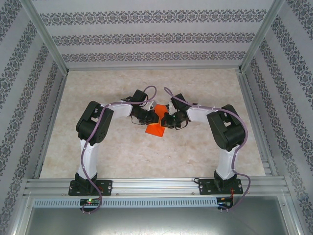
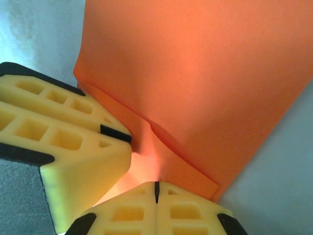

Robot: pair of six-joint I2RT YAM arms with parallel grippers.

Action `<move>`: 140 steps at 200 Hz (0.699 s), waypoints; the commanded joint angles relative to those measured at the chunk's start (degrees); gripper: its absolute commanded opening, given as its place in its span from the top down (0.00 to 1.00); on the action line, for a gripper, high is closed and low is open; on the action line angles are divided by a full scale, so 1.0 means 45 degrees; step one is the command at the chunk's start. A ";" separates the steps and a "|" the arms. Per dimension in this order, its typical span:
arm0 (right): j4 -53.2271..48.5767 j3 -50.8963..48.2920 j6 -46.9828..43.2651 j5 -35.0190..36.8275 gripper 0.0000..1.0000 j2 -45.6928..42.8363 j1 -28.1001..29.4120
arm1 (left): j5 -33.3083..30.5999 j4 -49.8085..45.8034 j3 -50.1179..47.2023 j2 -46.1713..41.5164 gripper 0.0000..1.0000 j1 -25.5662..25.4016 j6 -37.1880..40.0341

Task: Fold a paper plane with a square sheet of paper (pick it up from the middle)
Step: Fold the triangle a second time at the center of the table.

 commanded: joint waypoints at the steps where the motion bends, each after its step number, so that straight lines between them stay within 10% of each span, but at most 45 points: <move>1: -0.0540 0.0225 -0.0462 0.1016 0.99 0.0349 -0.0367 | -0.1250 -0.0943 -0.0694 0.1122 0.83 0.0093 0.0449; 68: -0.1393 0.0365 -0.0705 0.2270 0.99 -0.0071 -0.0416 | -0.1377 -0.1036 -0.0673 0.1234 0.83 0.0090 0.0563; 140: 0.0090 -0.0773 0.0551 0.0127 0.99 -0.1832 0.0244 | -0.1406 -0.1001 -0.0625 0.1386 0.83 0.0095 0.0566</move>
